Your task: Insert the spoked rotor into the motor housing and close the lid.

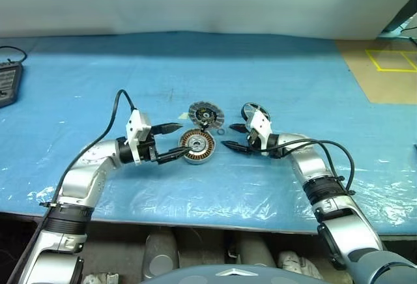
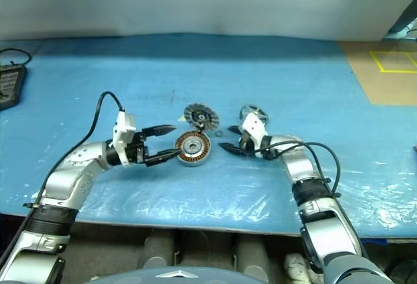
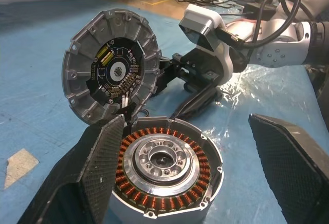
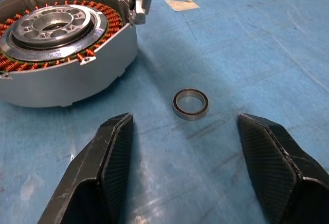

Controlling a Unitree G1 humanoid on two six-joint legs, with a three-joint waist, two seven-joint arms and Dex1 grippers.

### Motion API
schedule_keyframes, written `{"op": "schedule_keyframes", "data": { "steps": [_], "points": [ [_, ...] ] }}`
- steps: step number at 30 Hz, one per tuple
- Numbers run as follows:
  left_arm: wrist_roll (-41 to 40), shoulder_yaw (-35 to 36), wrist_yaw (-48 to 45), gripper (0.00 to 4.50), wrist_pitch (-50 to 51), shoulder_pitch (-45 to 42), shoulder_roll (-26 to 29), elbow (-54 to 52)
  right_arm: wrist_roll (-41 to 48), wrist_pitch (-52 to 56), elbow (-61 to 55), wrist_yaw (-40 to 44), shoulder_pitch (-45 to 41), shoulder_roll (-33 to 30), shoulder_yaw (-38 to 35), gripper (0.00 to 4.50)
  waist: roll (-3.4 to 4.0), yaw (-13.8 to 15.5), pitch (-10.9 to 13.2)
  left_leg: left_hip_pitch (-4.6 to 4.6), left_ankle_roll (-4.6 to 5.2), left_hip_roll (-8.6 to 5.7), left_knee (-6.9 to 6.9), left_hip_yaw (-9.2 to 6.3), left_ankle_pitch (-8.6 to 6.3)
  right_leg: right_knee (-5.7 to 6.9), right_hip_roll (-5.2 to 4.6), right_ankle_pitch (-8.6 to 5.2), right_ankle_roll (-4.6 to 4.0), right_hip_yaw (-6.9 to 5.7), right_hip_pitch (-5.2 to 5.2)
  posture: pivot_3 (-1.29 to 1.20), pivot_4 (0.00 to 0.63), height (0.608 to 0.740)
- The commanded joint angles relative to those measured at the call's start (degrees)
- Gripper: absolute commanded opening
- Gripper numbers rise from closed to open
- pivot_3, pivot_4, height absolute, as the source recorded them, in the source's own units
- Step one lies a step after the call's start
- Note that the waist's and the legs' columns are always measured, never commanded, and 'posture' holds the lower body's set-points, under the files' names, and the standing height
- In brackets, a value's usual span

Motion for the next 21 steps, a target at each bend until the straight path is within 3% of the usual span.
{"op": "schedule_keyframes", "data": {
  "steps": [1,11,14,20,21],
  "points": [
    [-0.5,1.4,0.6,4.07,-0.6,0.1,-0.3,-1.1,-1.0,-1.6,0.2,-0.3,-1.1,0.9,0.7,3.32,0.0,0.0,0.0,0.01,0.0,0.0,0.0,0.0,0.0,0.0,0.0,0.0,0.0,0.0,0.0,0.0,0.15,0.74],
    [-0.3,1.1,-0.2,4.07,-0.9,1.1,0.4,-1.4,-3.1,-3.7,6.6,-1.6,-4.1,2.9,1.0,3.32,0.0,-0.1,0.0,0.04,0.01,0.02,0.0,0.02,0.0,0.02,0.01,0.0,0.0,0.02,0.0,0.0,0.15,0.74],
    [0.2,0.9,-0.4,4.07,-1.8,1.8,0.3,-1.6,-3.7,-4.1,8.1,-1.8,-4.5,2.9,1.1,2.8,0.0,0.0,0.0,0.06,0.01,0.01,0.0,0.02,-0.01,0.04,0.01,0.0,0.0,0.02,0.02,0.0,0.15,0.74],
    [1.9,0.6,-1.0,4.07,-4.7,2.8,0.1,1.0,-3.3,-4.0,7.1,-1.1,-3.5,2.3,1.0,0.68,0.0,0.0,0.0,0.17,0.16,0.02,0.0,0.02,-0.1,0.04,0.0,0.0,0.0,0.02,0.12,0.0,0.15,0.74],
    [2.0,0.7,-1.1,4.07,-5.2,2.8,-0.1,1.5,-3.3,-3.8,6.7,-1.0,-3.4,2.2,1.0,0.57,0.0,0.0,0.0,0.18,0.17,0.02,0.0,0.02,-0.11,0.04,0.0,0.0,0.0,0.03,0.13,0.0,0.15,0.74]
  ]
}}
